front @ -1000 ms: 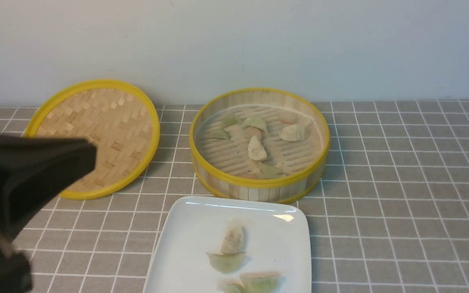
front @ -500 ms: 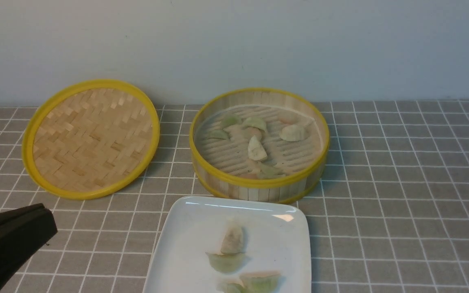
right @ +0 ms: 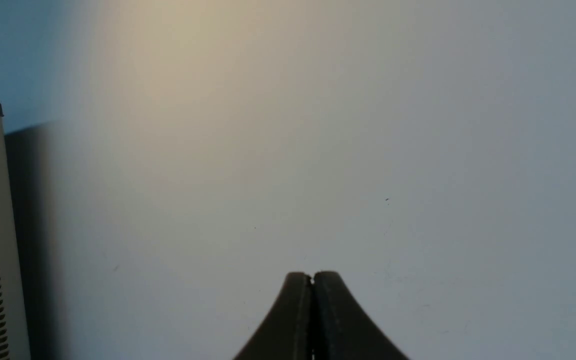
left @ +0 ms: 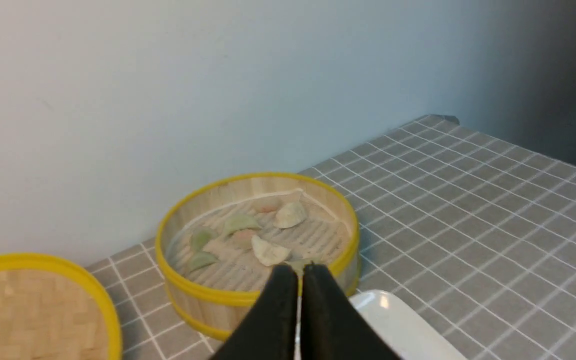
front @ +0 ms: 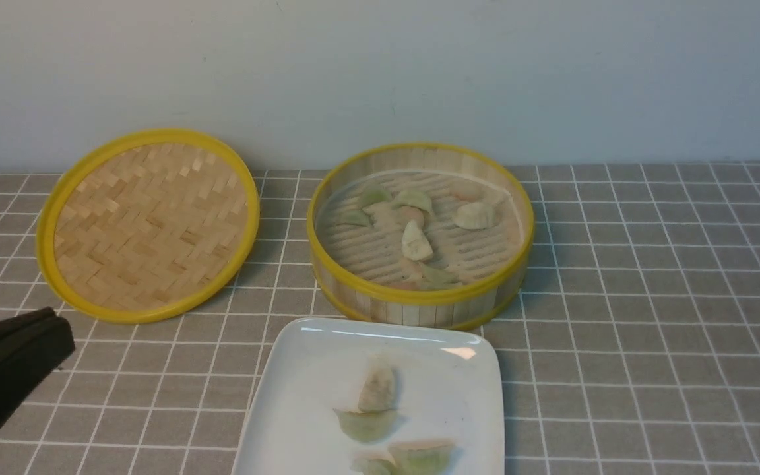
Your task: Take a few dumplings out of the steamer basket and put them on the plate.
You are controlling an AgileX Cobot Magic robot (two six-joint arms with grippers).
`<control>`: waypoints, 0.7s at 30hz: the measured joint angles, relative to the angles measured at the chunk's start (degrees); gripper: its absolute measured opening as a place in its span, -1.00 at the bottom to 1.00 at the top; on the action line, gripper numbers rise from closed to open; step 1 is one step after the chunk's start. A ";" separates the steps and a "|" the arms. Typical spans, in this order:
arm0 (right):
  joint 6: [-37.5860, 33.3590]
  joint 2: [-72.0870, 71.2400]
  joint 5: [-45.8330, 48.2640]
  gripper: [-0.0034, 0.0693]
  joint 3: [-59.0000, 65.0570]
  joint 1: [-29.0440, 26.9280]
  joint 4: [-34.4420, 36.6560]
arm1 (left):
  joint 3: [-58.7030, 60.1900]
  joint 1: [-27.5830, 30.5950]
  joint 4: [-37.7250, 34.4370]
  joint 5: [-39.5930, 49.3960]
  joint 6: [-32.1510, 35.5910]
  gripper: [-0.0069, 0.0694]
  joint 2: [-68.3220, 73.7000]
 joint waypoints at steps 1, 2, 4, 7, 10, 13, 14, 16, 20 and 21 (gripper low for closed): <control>0.00 0.00 0.00 -0.94 0.00 0.00 0.00 | 0.38 0.46 0.55 -0.44 -0.30 -0.83 -0.25; 0.00 0.00 0.00 -0.94 0.00 0.00 0.00 | 2.42 3.01 2.80 -2.25 -3.16 -0.83 -1.59; 0.00 0.00 0.00 -0.94 0.00 0.00 0.00 | 6.54 8.11 5.01 -3.34 -5.15 -0.83 -4.06; 0.00 0.00 0.00 -0.94 0.00 0.00 0.00 | 13.20 15.02 5.97 -3.46 -6.02 -0.83 -7.66; 0.00 0.00 -0.02 -0.94 0.00 0.00 0.00 | 19.41 21.25 6.11 -3.41 -6.20 -0.83 -12.04; 0.00 0.00 -0.02 -0.94 0.00 0.00 0.00 | 26.40 25.03 6.22 -3.41 -6.38 -0.83 -16.88; 0.00 0.00 -0.02 -0.94 0.00 0.00 0.00 | 27.94 25.39 6.24 -3.34 -6.38 -0.83 -17.94; 0.00 0.00 -0.02 -0.94 0.00 0.00 0.00 | 30.70 25.68 6.24 -3.08 -6.38 -0.83 -19.35; 0.00 0.00 -0.06 -0.94 0.00 0.00 0.00 | 32.00 25.80 6.29 -1.17 -6.18 -0.83 -19.78; 0.00 0.00 -0.06 -0.94 0.00 0.00 0.00 | 32.00 25.80 6.29 -0.78 -6.18 -0.83 -19.78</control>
